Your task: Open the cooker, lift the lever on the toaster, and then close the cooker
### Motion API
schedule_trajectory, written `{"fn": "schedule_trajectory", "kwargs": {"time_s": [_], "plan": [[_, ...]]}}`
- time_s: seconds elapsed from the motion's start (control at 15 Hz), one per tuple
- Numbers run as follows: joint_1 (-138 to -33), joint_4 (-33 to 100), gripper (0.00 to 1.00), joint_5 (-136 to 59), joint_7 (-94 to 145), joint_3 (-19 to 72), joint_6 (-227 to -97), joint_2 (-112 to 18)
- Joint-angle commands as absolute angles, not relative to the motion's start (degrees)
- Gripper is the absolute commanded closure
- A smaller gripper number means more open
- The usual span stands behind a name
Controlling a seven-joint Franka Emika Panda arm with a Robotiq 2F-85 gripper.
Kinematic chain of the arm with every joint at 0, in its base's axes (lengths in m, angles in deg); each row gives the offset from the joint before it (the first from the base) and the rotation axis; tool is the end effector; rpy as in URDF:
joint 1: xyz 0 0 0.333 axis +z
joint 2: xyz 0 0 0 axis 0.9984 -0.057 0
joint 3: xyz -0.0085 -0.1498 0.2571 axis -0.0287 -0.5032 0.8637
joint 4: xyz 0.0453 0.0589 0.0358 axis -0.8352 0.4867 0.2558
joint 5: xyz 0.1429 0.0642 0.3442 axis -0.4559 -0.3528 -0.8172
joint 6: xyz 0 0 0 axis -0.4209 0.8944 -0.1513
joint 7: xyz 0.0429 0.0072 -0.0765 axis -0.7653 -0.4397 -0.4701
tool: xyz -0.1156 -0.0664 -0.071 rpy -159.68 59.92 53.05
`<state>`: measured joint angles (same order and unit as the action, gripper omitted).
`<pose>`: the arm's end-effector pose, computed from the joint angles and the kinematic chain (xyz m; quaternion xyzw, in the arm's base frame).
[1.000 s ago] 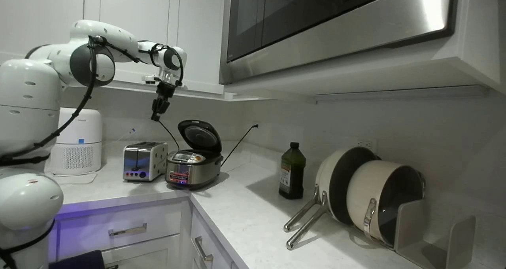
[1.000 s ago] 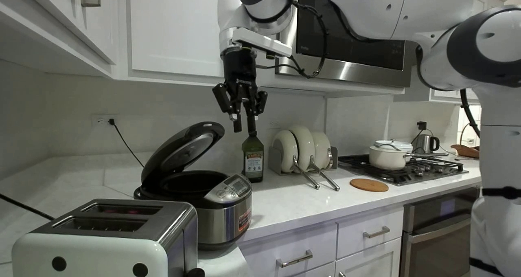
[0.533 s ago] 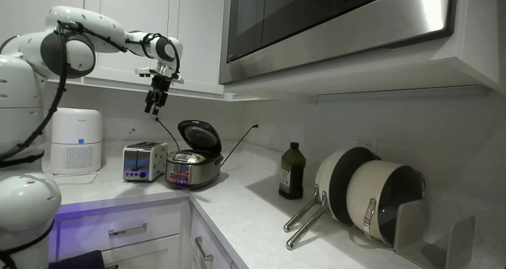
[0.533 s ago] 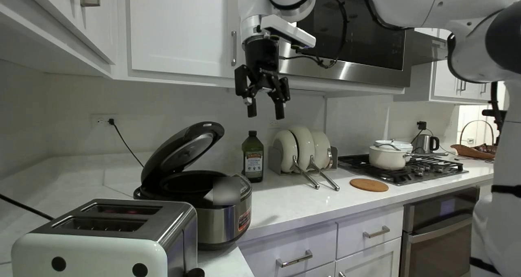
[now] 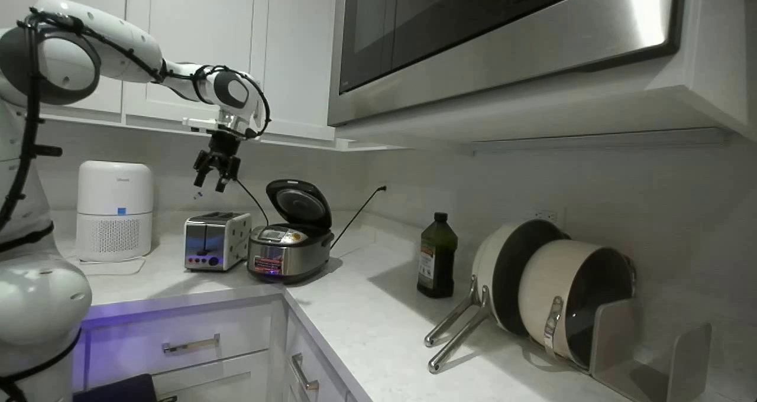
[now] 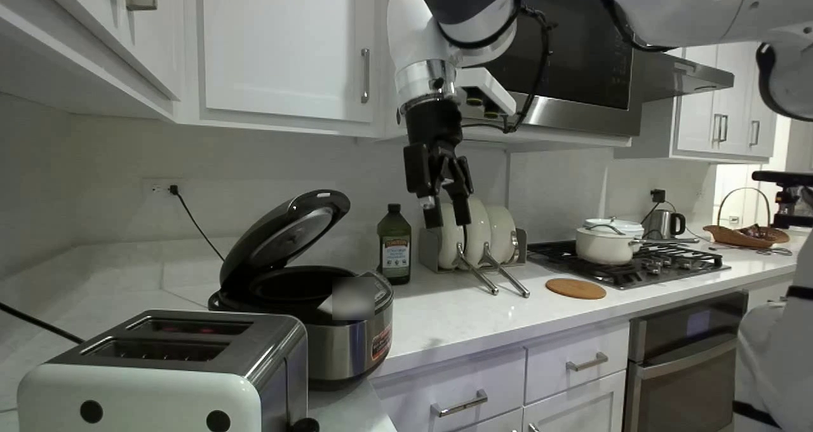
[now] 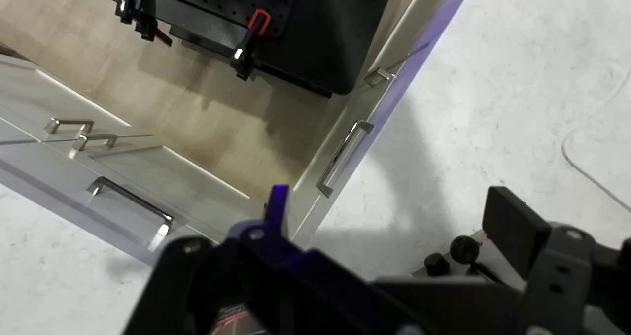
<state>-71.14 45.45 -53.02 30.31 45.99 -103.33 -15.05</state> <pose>0.3388 0.2571 0.5588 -0.9718 -0.1928 0.1345 0.0199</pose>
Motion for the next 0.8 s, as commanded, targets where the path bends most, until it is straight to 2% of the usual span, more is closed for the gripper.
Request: {"fn": "schedule_trajectory", "kwargs": {"time_s": [0.0,0.4,0.73], "plan": [[-70.65,58.69,0.00,-54.26,22.10,46.03,-111.19,-8.06],[-69.28,73.59,0.00,-57.11,13.16,43.91,-117.27,1.22],[-67.92,87.92,0.00,-61.26,8.47,41.23,-121.80,14.75]]}}
